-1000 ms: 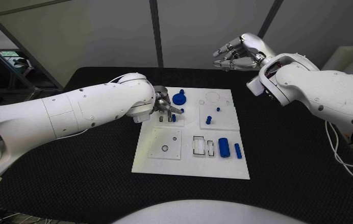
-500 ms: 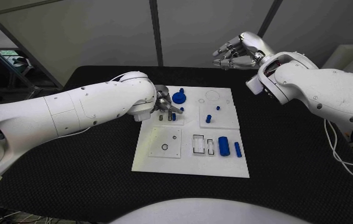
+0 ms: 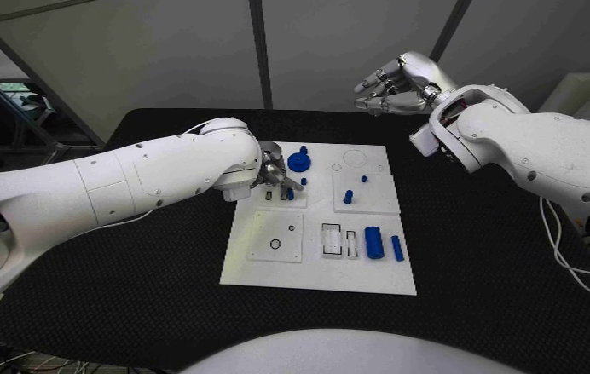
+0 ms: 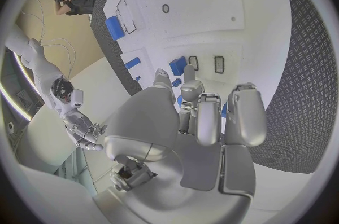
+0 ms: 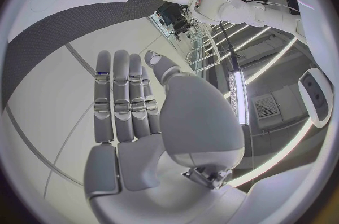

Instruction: Assemble the parts on the task board

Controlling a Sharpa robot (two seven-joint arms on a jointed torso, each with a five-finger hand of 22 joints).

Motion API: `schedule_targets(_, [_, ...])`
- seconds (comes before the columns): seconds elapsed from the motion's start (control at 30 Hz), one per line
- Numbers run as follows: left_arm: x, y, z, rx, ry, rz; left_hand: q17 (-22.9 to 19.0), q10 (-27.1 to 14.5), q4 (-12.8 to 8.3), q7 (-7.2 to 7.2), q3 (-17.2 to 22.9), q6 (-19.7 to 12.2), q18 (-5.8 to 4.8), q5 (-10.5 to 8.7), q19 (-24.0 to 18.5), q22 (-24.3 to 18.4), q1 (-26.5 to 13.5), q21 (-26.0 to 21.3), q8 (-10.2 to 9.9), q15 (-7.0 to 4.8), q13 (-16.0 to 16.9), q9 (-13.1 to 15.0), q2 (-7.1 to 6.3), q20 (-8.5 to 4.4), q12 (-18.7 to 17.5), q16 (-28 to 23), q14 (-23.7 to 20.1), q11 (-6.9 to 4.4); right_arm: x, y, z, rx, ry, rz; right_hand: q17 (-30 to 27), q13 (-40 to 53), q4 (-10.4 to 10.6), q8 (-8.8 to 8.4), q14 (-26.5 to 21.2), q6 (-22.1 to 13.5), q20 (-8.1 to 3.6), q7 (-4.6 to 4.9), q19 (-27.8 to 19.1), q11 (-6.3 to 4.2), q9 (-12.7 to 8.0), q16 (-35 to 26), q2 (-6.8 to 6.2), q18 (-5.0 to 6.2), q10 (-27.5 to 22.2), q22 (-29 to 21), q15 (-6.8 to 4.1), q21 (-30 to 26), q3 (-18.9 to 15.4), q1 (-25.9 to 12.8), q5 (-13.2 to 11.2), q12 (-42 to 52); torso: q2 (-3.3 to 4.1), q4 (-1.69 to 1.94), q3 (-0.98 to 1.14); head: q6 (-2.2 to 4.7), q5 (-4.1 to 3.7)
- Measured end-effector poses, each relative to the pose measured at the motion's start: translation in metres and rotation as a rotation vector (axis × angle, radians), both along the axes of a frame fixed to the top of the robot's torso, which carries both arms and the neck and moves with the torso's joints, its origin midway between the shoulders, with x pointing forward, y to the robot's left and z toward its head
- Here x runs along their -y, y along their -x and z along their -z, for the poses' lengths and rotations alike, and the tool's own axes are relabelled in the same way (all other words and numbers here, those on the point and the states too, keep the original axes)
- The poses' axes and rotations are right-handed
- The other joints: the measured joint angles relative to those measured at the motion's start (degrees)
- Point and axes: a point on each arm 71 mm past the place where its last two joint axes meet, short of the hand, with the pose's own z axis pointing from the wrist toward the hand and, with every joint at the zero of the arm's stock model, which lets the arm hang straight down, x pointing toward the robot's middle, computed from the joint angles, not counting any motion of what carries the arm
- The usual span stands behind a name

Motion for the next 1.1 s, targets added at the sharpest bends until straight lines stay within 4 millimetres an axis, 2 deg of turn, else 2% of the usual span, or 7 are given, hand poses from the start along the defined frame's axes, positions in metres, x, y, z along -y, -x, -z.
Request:
schedule_targets(0.53, [0.0021,0.0008,0.0008,-0.011,-0.006,0.014,0.0,0.4,-1.1,-0.01,1.1,-0.4,0.00,0.00,0.2,0.6,1.1,0.3,0.5,-0.21,0.7,1.2,0.24,-0.21,0.6,0.0,-0.2,0.00,-0.0019,-0.0010,0.0012,-0.007,0.003,-0.004,-0.3,0.2,0.0,0.00,0.0,0.0,0.08,0.00,-0.3,0.00,0.0,-0.2,0.00,0.00,0.0,0.0,0.00,0.0,0.0,0.0,0.0,0.2,0.04,0.04,0.00,-0.36,-0.08])
schedule_targets(0.6, [0.0022,0.0009,0.0008,-0.012,-0.006,0.015,0.0,0.4,-1.4,-0.01,1.5,-0.4,0.00,0.00,0.2,0.7,1.5,0.3,0.7,-0.21,0.9,1.4,0.62,-0.21,0.6,0.0,-0.2,0.00,-0.0021,-0.0012,0.0014,-0.008,0.003,-0.005,-0.3,0.2,0.0,0.00,0.0,0.0,0.01,0.00,-0.4,-0.03,0.0,-0.2,0.22,0.00,-0.3,0.0,0.00,0.0,0.0,0.2,0.0,0.2,0.03,0.04,0.00,-0.42,-0.11])
schedule_targets(0.7, [0.0022,0.0009,0.0008,-0.012,-0.006,0.015,0.0,0.6,-1.7,-0.31,3.2,-0.7,0.00,0.00,0.2,0.9,2.8,0.6,0.9,-0.43,1.0,1.9,1.46,-0.21,0.6,0.0,0.0,-0.21,-0.0024,-0.0014,0.0017,-0.009,0.004,-0.006,-0.3,0.2,0.0,0.00,0.0,0.0,0.01,0.00,-0.4,0.00,0.0,-0.2,0.22,0.00,-0.4,0.0,0.00,0.0,0.0,0.2,0.0,0.2,0.02,0.04,0.00,-0.46,-0.12])
schedule_targets(0.83, [0.0023,0.0010,0.0009,-0.015,-0.003,0.013,0.0,0.9,-2.7,-0.51,6.6,-1.3,0.00,0.00,0.4,0.9,4.9,0.6,1.0,-0.73,1.4,2.6,3.57,-0.41,0.6,0.0,-0.1,-0.50,-0.0025,-0.0018,0.0021,-0.012,0.005,-0.007,-0.6,0.3,0.1,0.00,0.0,0.0,0.01,0.00,-0.4,0.00,0.0,-0.5,0.32,0.00,-0.4,0.0,0.00,0.0,0.1,0.1,0.2,0.2,0.02,0.04,0.01,-0.58,-0.12])
schedule_targets(1.0, [0.0021,0.0007,-0.0008,-0.021,0.015,0.002,0.0,0.6,-4.5,-0.78,13.6,-2.6,0.00,-0.24,0.6,1.0,8.2,0.6,0.9,-1.08,1.4,3.3,3.48,-0.64,0.4,0.0,-0.2,-0.69,-0.0013,-0.0029,0.0029,-0.014,0.008,-0.005,-0.8,0.4,0.2,0.00,0.0,-0.2,0.22,0.21,-0.6,0.20,0.0,-0.5,0.45,0.00,-0.6,0.0,0.00,0.0,0.2,0.0,0.2,0.2,0.02,0.04,0.01,-0.70,-0.13])
schedule_targets(1.07, [0.0016,0.0008,-0.0007,-0.026,0.023,-0.005,0.0,0.4,-3.6,-0.91,15.5,-3.0,0.00,-0.12,0.4,1.0,9.2,0.6,0.9,-1.19,1.3,3.7,2.78,-0.83,0.0,0.0,-0.1,-0.75,-0.0006,-0.0034,0.0031,-0.015,0.009,-0.003,-0.8,0.4,0.2,0.00,0.0,-0.2,0.22,0.21,-0.6,0.17,0.0,-0.5,0.45,0.00,-0.6,0.0,0.00,0.0,0.2,0.0,0.2,0.2,0.02,0.04,0.01,-0.76,-0.16])
schedule_targets(1.1, [0.0010,0.0009,-0.0005,-0.029,0.028,-0.009,0.0,0.4,-2.6,-0.71,16.5,-3.2,0.00,0.63,0.4,1.0,9.7,0.6,0.8,-1.26,1.2,4.1,2.40,-0.83,-0.2,0.0,0.0,-0.77,-0.0002,-0.0037,0.0033,-0.016,0.009,-0.002,-0.9,0.5,0.2,0.00,0.0,-0.2,0.22,0.21,-0.6,0.04,0.0,-0.5,0.45,0.00,-0.8,0.0,0.00,0.0,0.2,0.0,0.2,0.2,0.02,0.04,0.01,-0.79,-0.17])
